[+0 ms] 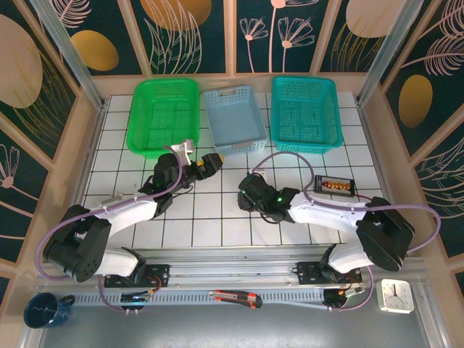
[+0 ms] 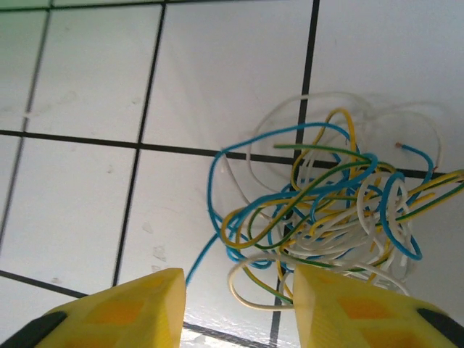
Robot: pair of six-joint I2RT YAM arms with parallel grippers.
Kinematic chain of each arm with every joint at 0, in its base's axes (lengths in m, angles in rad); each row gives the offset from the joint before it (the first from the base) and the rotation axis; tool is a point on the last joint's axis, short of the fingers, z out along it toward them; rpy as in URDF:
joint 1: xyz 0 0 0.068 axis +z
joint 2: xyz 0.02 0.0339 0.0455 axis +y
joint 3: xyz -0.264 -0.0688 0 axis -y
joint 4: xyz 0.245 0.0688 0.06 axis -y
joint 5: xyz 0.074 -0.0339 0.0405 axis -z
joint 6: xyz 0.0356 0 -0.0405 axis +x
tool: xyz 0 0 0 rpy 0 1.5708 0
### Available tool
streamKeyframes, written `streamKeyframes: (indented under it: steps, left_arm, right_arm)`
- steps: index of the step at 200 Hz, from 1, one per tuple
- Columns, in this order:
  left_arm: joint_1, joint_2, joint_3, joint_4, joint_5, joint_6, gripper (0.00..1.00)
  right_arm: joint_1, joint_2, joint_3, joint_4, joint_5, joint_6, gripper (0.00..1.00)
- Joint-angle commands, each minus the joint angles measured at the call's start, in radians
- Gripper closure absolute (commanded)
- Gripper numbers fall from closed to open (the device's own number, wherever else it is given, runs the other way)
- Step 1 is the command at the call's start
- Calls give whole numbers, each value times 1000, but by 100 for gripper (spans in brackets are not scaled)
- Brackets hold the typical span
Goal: Untangle the cables
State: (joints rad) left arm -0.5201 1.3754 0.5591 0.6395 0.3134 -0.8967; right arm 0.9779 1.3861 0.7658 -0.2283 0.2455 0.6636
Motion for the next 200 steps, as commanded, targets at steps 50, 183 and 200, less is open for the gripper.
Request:
streamKeyframes:
  steps: [50,183,200]
  left_arm:
    - [-1,8,2,31,10,-18,1]
    - [0,11,9,28,11,-23,1]
    - [-1,12,8,28,10,-23,1]
  right_arm:
    - [-14,-62,7,-8,12,32,58]
    - [-78,-64,-40,19,14,-8,46]
    - [-81,-54,-39,26,8,-17,46]
